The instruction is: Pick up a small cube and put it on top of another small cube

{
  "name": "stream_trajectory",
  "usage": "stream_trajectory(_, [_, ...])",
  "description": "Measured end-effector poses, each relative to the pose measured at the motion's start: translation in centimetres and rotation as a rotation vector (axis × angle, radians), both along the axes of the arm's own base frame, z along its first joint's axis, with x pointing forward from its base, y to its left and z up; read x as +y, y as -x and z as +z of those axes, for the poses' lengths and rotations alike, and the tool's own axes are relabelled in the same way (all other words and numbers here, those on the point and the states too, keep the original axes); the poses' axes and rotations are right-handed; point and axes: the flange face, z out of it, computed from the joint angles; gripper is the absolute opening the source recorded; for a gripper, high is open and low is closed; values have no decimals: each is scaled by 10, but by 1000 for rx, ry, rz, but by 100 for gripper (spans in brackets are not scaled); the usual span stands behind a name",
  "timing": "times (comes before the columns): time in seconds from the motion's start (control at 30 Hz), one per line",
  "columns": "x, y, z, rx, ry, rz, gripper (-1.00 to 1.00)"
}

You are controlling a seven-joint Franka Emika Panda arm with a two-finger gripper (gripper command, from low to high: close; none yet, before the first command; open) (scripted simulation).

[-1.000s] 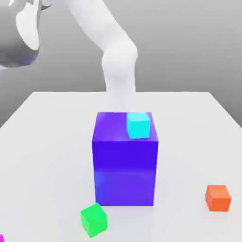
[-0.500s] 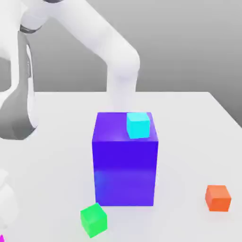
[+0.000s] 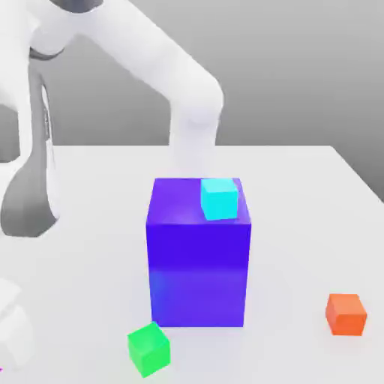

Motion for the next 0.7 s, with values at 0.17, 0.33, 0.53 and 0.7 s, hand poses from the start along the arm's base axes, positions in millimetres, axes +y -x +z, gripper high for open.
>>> stream_trajectory(0.17, [72, 16, 1, 34, -42, 130, -100])
stream_trajectory(0.33, [135, 37, 21, 25, -40, 260, -100])
stream_trajectory(0.53, [189, 66, 53, -34, 19, 388, -100])
stream_trajectory(0.7, [194, 69, 3, -41, 26, 400, 100])
